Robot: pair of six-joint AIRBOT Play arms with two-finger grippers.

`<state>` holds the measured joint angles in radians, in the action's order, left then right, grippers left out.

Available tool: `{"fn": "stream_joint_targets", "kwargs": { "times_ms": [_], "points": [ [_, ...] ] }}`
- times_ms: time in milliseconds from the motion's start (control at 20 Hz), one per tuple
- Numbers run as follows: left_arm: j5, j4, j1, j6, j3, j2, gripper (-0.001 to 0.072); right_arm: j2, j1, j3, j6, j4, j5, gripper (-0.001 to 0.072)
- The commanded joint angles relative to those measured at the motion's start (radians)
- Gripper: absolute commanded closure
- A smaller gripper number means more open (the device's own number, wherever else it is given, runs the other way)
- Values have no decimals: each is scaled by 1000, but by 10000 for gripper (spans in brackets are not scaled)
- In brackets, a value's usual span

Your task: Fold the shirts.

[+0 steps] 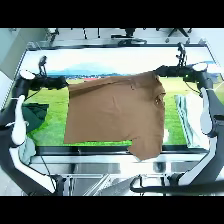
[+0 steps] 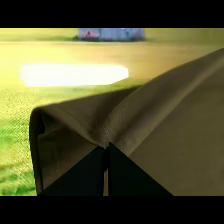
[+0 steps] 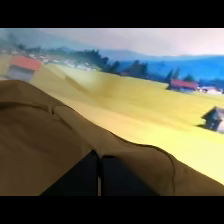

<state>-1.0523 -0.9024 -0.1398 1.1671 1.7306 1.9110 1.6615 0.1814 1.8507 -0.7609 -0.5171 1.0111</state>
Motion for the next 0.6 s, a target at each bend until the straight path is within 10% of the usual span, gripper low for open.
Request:
{"fn": "stream_joint_targets", "kwargs": {
  "times_ms": [0,200,550],
  "points": [
    [-105,-23,8,13,155,172,692,34,13,-1,-62,-137,18,697],
    [-188,-26,6,15,207,187,692,7,16,-3,-228,-439,252,697],
    [-235,-127,-8,44,219,187,692,8,11,-74,-281,-524,322,696]
  ]
}}
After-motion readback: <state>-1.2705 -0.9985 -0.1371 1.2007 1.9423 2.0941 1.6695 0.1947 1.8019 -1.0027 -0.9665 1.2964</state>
